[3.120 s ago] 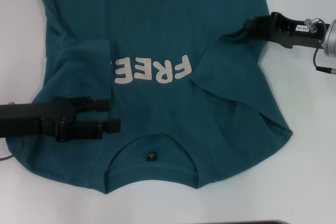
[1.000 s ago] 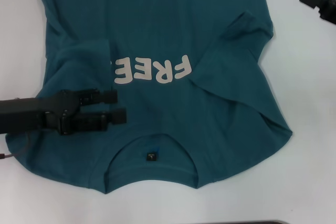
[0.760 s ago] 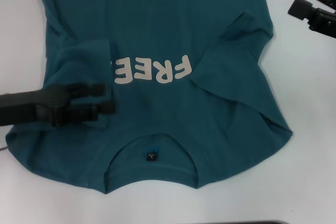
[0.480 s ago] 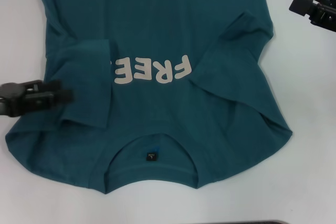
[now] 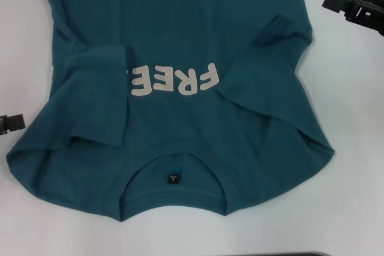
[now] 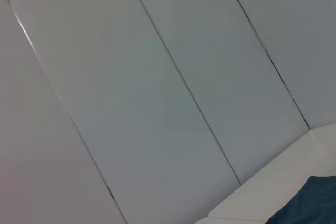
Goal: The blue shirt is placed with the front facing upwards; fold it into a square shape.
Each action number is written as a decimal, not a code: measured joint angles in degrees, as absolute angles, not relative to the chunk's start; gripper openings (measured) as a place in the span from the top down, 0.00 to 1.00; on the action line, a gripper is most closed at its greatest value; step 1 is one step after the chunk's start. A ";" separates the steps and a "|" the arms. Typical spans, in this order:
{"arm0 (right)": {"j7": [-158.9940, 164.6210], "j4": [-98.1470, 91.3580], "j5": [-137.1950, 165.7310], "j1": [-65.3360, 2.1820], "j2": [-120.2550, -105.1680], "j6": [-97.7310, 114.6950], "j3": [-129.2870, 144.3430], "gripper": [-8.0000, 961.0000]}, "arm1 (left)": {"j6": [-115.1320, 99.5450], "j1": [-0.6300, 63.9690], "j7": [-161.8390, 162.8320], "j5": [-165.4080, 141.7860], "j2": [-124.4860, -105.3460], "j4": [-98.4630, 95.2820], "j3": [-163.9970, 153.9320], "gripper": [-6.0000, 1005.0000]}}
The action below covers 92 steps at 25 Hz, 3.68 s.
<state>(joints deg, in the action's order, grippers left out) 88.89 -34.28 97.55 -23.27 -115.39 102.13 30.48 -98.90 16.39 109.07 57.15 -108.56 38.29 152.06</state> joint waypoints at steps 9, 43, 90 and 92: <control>89.17 -34.28 97.56 -23.68 -115.30 100.98 30.13 0.04 | -95.82 15.65 110.56 52.50 -108.92 38.16 152.60 0.13; 89.98 -33.49 97.27 -23.49 -115.55 100.80 29.82 0.04 | -95.04 17.50 110.12 47.07 -109.97 36.78 151.70 0.17; 123.16 -41.99 111.18 -18.08 -113.43 104.53 29.56 0.05 | -97.25 18.27 112.43 42.89 -109.02 38.76 151.91 1.00; 125.08 -42.34 111.63 -15.47 -112.78 104.52 29.02 0.05 | -97.33 18.29 112.42 42.89 -109.05 38.76 151.92 1.00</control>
